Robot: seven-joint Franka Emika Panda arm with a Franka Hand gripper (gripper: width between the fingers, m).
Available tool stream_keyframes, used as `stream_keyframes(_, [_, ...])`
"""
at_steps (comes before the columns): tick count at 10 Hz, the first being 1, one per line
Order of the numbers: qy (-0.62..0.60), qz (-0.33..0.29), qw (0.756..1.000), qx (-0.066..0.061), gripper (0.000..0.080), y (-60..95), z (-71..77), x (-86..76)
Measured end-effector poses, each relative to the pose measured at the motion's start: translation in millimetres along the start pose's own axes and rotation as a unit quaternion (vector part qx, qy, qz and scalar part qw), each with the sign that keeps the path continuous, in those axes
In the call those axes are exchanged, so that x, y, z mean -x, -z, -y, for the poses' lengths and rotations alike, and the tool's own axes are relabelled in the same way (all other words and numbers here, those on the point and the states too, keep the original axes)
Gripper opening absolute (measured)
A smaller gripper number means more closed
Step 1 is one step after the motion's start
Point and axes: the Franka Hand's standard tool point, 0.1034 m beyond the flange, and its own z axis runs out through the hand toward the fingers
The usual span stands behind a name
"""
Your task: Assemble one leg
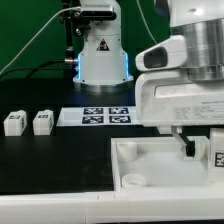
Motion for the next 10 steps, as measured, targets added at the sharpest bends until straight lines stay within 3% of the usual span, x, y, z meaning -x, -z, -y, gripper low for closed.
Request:
stream_keyframes(1, [0.039,-0.001,0.999,0.007,0.0649,-2.4,1.6,1.3])
stream_keyframes(2, [0.022,-0.001,1.000,0.005,0.0649,-2.3,1.3,0.9])
stream_keyframes(3, [0.007,-0.001,1.000,0.006,0.0526,-2.4,1.2,0.9])
stream_keyframes(4, [-0.001,-0.001,1.000,0.006,0.0526,-2.4,1.1,0.8])
stream_keyframes(6, [-0.097,0.000,0.995,0.006,0.0279,-2.6,-1.1,1.6])
stream_keyframes(9, [-0.237,0.000,0.971,0.003,0.0278,-2.6,0.5,2.1])
stream_keyframes(10, [-0.327,0.000,0.945,0.001,0.0278,-2.7,1.8,2.8])
